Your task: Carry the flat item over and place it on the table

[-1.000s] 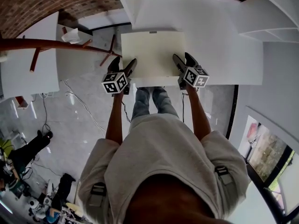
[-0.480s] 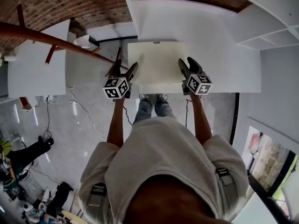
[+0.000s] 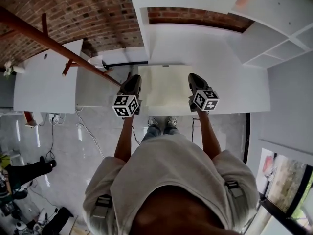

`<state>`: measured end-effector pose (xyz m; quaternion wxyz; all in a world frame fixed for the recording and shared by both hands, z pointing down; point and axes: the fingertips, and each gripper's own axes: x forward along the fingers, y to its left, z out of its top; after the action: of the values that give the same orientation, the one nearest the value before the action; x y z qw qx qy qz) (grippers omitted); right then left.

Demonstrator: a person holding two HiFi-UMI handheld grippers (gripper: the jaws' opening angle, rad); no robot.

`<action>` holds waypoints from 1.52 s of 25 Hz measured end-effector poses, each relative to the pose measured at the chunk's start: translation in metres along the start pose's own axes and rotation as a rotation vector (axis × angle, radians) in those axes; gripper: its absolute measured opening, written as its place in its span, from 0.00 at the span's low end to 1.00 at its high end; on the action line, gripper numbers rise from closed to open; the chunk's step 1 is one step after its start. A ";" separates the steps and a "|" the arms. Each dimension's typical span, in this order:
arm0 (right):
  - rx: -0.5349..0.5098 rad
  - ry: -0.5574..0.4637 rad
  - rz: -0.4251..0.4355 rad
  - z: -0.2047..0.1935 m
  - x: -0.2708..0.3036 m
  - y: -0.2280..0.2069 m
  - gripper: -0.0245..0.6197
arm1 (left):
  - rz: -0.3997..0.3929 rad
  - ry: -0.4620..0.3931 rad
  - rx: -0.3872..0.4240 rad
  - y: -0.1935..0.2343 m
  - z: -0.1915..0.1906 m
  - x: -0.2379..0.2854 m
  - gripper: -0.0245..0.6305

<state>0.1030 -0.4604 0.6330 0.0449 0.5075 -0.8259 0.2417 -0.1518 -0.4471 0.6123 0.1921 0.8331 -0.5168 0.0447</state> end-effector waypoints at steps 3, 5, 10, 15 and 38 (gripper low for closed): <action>-0.022 -0.030 0.018 0.016 -0.002 0.006 0.08 | -0.009 -0.023 0.015 -0.003 0.013 0.002 0.09; -0.049 -0.054 0.019 0.029 -0.004 0.008 0.08 | -0.014 -0.041 0.024 -0.006 0.024 0.004 0.08; -0.116 -0.115 0.016 0.062 -0.008 0.014 0.08 | -0.018 -0.088 0.054 -0.012 0.052 0.009 0.08; -0.155 -0.176 0.021 0.093 -0.013 0.020 0.08 | -0.014 -0.120 0.079 -0.015 0.073 0.010 0.08; -0.177 -0.210 0.038 0.115 -0.015 0.030 0.08 | -0.013 -0.144 0.090 -0.015 0.092 0.009 0.08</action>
<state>0.1046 -0.4880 0.5168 -0.0016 0.5084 -0.8535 0.1142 -0.1463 -0.4825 0.5255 0.1169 0.8452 -0.5215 0.0066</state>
